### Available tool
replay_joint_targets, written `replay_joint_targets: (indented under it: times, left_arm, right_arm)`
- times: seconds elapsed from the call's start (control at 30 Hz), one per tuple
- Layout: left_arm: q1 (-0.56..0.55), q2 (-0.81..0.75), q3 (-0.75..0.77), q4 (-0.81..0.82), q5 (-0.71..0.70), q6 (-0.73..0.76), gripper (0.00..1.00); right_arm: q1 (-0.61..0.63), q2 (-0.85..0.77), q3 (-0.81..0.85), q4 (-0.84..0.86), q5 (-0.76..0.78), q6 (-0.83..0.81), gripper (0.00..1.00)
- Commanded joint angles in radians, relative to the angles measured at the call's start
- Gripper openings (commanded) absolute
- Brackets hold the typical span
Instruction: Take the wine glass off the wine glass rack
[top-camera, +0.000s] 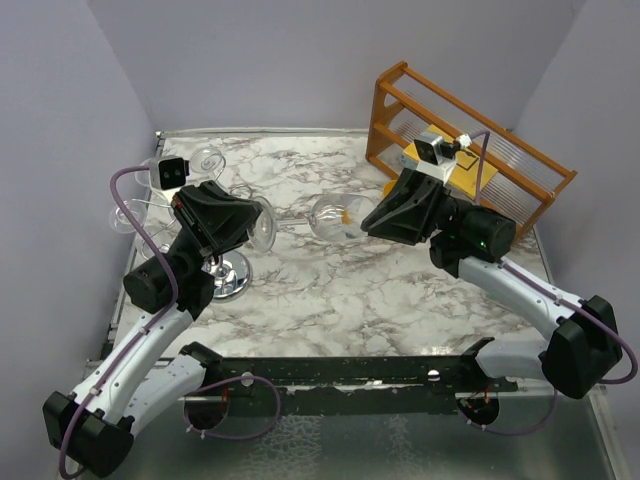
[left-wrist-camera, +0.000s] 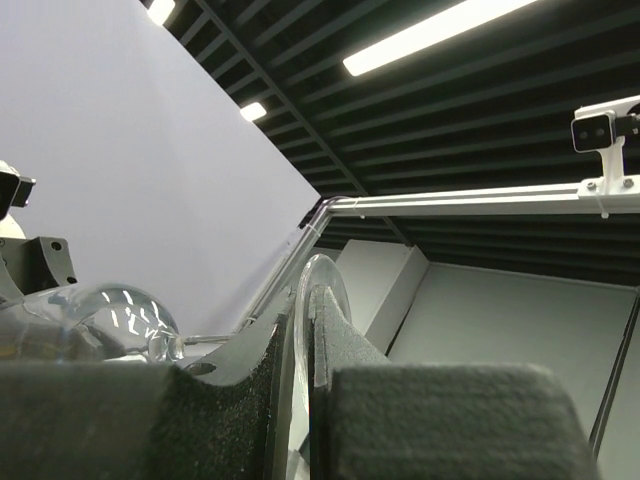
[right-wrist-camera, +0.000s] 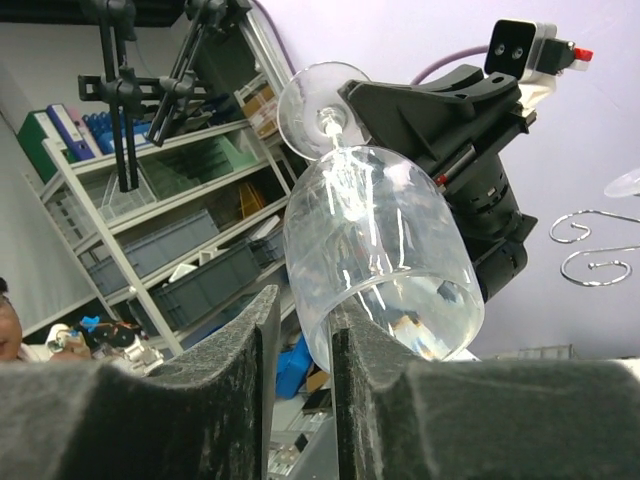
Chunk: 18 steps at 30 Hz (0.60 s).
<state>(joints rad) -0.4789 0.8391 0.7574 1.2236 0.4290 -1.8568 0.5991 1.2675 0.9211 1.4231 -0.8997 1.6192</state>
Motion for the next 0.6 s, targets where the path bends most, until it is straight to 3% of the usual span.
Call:
replay_joint_targets:
  times: [0.0,0.1,0.33,0.4,0.57]
  left_arm:
    - [0.003,0.011,0.039,0.048,0.028,0.029,0.0]
    - [0.004,0.013,0.046,0.043,0.041,0.039,0.0]
    - [0.003,0.004,0.044,0.017,0.05,0.064,0.0]
    - [0.003,-0.009,0.044,-0.011,0.054,0.091,0.0]
    - [0.003,-0.063,0.049,-0.163,0.05,0.199,0.19]
  right_arm:
    - [0.022,0.006,0.035,0.17,0.039,-0.002,0.26]
    - [0.03,0.02,0.042,0.198,0.051,0.006,0.23]
    - [0.045,0.033,0.069,0.257,0.058,0.02,0.03]
    - [0.045,0.017,0.069,0.252,0.056,0.001,0.01]
    - [0.046,-0.063,0.037,0.148,0.056,-0.109,0.01]
